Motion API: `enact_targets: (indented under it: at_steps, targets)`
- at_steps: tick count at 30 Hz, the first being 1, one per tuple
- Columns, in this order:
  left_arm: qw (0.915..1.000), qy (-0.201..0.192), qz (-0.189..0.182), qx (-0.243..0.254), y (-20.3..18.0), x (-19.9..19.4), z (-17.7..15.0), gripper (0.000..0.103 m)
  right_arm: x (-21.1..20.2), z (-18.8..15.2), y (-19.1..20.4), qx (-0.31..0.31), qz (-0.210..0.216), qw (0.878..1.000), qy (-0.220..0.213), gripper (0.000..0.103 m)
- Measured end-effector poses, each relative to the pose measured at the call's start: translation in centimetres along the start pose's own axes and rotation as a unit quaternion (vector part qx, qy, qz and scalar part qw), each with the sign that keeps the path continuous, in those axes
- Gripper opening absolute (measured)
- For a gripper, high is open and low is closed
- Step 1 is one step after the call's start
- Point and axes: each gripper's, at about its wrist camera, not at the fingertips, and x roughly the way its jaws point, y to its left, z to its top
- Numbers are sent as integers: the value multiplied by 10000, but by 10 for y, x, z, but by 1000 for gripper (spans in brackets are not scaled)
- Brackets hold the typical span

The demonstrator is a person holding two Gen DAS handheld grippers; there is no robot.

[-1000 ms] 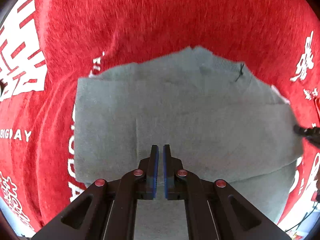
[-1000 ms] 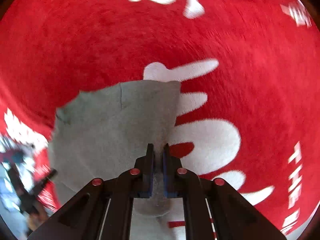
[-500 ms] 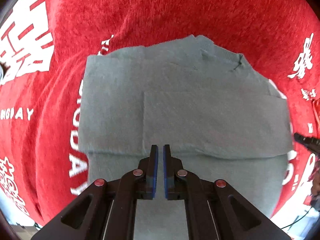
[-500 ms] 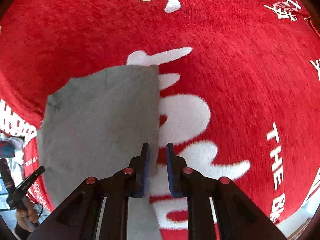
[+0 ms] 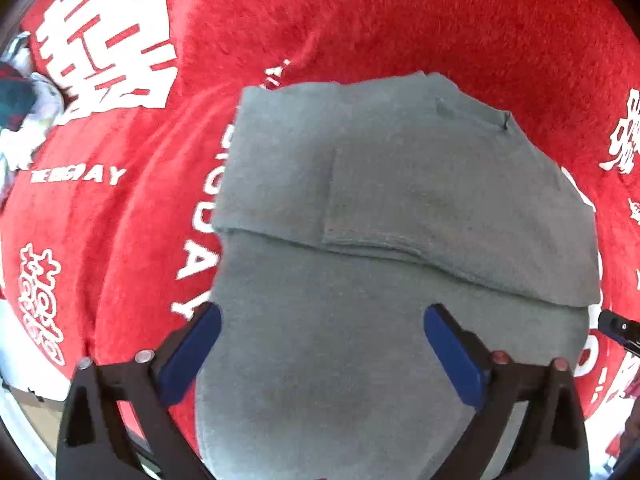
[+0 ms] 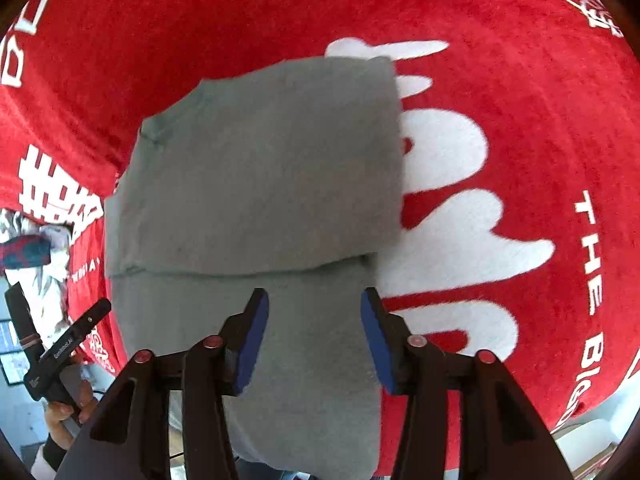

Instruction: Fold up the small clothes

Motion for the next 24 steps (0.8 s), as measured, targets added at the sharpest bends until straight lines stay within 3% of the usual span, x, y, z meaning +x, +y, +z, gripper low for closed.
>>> enact_targets:
  at_steps: [6,8,9,12,19,24]
  targets:
    - [9994,4,72,-343,10,-7,-16,102,10,-5,22,-392,73,9991,165,62]
    - [9988,9,143,-466,15,-8,-20,102,10,-7,32,-599,66,9981,117,74]
    - [9986,7,166,-498,16,-8,-22,102,9,-9,37,-723,82,9973,65,89]
    - [9981,-11,257,-555,23,-10,-28,102,6,-18,57,-1209,86,9926,-102,97]
    - [9979,91,265,-584,39,-11,-49,102,16,-42,76,-1306,384,9905,212,97]
    - [9984,76,311,-471,48,-14,-69,102,15,-68,80,-1216,492,9912,162,97]
